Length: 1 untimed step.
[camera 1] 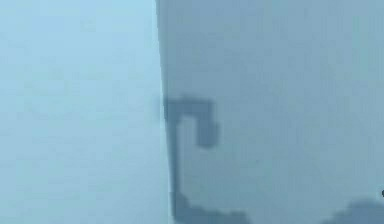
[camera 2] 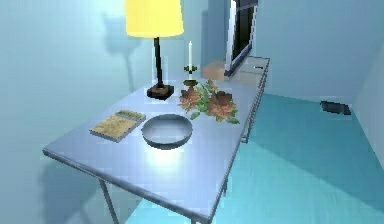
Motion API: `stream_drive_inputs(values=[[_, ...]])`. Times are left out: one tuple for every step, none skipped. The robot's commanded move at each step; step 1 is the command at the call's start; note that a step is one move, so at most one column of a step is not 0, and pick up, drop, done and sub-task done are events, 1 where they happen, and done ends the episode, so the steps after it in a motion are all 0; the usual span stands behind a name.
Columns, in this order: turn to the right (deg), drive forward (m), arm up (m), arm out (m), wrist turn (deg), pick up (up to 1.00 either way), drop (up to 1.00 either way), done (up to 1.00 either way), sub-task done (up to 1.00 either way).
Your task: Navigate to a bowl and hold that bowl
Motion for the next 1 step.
stream_drive_inputs(values=[[0.0,0.0,0.38,0.0,0.0,0.0,0.0,0.0,0.0]])
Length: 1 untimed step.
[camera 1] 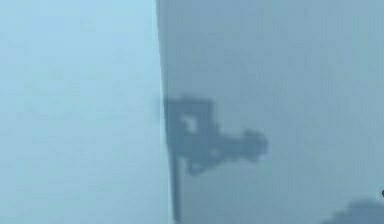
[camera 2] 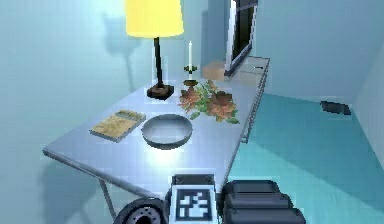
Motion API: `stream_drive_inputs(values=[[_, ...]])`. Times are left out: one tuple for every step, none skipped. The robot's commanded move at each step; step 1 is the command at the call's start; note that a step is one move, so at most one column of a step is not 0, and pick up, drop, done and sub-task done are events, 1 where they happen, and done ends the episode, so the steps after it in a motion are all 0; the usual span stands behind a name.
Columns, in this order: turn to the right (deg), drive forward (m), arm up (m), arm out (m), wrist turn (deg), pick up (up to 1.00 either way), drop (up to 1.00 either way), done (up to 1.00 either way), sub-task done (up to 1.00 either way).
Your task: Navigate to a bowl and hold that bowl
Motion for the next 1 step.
stream_drive_inputs(values=[[0.0,0.0,0.0,0.24,0.0,0.0,0.0,0.0,0.0]])
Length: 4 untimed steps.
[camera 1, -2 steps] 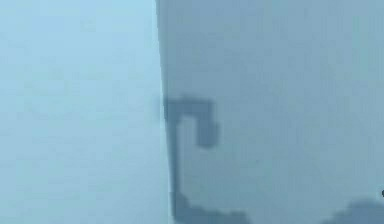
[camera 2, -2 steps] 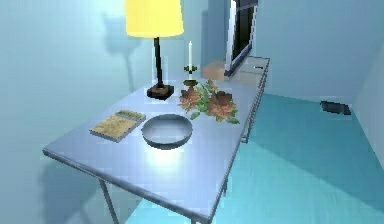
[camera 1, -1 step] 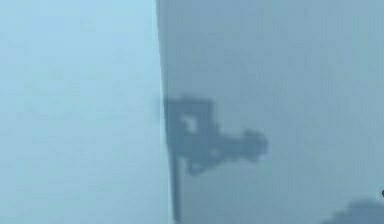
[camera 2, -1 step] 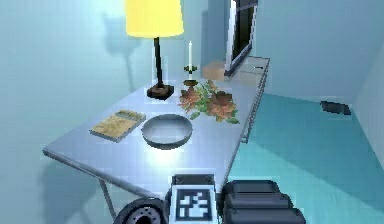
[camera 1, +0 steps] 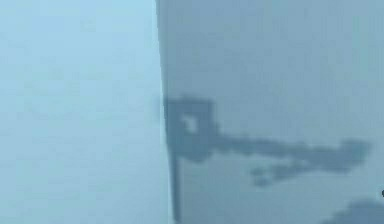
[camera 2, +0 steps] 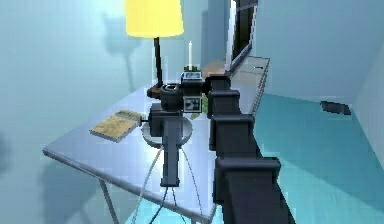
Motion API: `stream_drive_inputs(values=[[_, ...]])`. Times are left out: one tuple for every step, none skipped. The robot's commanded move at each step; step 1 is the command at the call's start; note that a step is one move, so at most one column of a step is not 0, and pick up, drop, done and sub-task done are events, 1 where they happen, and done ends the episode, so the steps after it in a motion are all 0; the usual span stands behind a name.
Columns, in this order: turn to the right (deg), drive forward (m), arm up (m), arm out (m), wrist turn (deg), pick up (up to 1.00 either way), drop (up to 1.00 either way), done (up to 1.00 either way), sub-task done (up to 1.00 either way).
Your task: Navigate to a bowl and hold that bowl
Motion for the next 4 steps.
stream_drive_inputs(values=[[0.0,0.0,0.0,0.0,45.0,0.0,0.0,0.0,0.0],[0.0,0.0,0.0,0.0,45.0,0.0,0.0,0.0,0.0],[0.0,0.0,0.0,0.0,45.0,0.0,0.0,0.0,0.0],[0.0,0.0,0.0,0.0,24.0,0.0,0.0,0.0,0.0]])
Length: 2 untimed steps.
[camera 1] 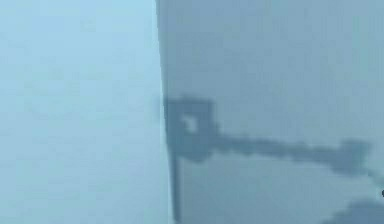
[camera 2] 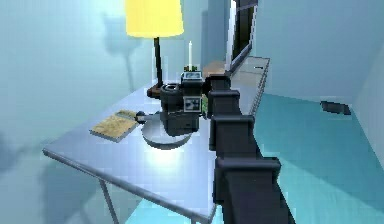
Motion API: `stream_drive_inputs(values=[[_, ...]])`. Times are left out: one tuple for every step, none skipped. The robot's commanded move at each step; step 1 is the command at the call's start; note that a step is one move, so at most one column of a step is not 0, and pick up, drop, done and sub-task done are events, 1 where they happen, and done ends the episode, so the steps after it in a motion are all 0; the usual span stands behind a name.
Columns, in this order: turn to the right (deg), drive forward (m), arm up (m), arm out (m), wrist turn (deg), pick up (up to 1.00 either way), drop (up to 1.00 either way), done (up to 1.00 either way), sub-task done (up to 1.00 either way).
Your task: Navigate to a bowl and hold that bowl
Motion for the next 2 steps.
stream_drive_inputs(values=[[0.0,0.0,-0.12,0.0,0.0,0.0,0.0,0.0,0.0],[0.0,0.0,0.0,0.0,0.0,1.0,0.0,0.0,0.0]])
